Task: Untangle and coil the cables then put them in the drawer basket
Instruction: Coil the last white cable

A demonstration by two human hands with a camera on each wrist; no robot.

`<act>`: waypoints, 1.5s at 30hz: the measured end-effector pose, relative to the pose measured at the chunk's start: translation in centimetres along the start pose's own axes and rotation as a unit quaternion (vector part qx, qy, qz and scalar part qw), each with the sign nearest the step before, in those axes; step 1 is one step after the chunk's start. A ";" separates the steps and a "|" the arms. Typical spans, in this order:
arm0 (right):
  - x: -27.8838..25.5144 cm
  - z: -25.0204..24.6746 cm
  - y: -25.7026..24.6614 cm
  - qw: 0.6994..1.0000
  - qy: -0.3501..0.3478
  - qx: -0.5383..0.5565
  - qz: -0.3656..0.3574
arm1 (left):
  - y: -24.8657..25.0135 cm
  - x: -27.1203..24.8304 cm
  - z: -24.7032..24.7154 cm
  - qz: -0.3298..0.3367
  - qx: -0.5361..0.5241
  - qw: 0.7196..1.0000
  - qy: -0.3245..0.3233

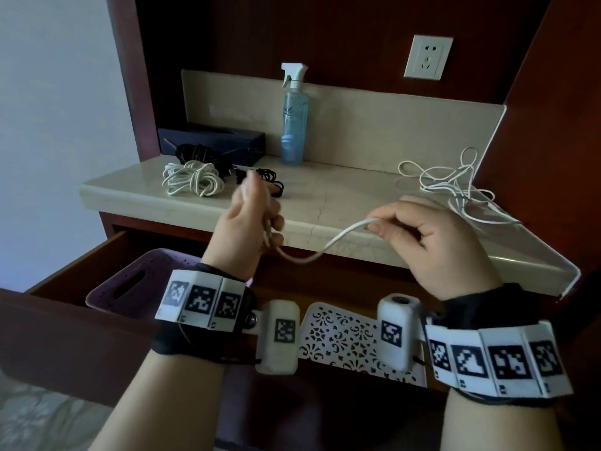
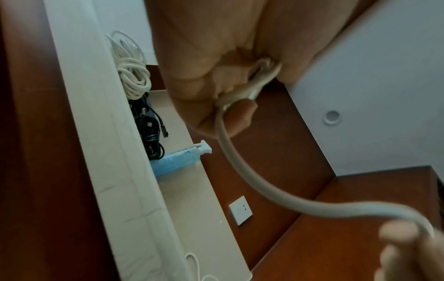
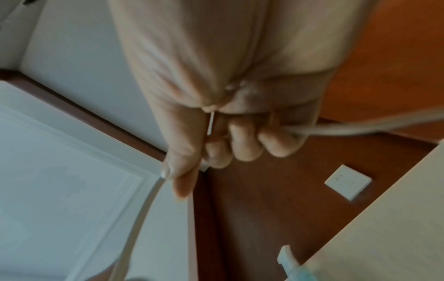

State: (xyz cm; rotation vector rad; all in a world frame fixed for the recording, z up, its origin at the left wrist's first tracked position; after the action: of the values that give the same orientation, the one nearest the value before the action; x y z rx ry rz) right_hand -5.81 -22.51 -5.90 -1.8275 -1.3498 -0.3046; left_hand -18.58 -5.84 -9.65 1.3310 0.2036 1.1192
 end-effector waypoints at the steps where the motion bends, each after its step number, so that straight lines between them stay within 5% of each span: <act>1: 0.1 0.4 -0.4 1.000 0.009 0.009 -0.021 | -0.2 -0.4 0.8 -0.011 0.028 0.998 -0.048; 8: 1.2 0.5 -0.1 0.991 0.115 0.061 -0.020 | -2.2 -2.2 4.2 -0.061 0.040 0.974 -0.215; 18: 1.4 -0.1 0.4 0.991 0.114 0.058 0.044 | -1.3 -3.8 5.7 -0.062 0.109 0.924 -0.362; 27: 1.5 -0.5 2.2 0.994 0.072 0.061 0.054 | -0.1 -3.0 3.9 -0.087 -0.006 0.963 -0.255; 35: 0.7 -0.1 2.0 0.994 0.098 0.042 0.012 | 0.2 -2.6 3.1 -0.100 -0.095 0.970 -0.200; 45: -0.7 2.0 0.7 0.993 -0.103 0.017 0.055 | 0.2 -2.4 4.0 -0.070 -0.154 0.983 -0.067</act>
State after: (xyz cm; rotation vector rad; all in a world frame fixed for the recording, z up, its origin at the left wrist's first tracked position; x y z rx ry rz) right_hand -6.04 -21.59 -7.95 -1.9374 -1.3773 -0.0350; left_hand -17.14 -10.30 -9.40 1.0937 0.0219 0.8974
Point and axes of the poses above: each hand's wrist, its own x-axis towards the middle knuckle, its own z-axis out of the palm, y = z × x, the point moved 2 cm from there along x, towards the middle knuckle, and after that the axes turned 11 degrees about z, right-handed, at the moved point
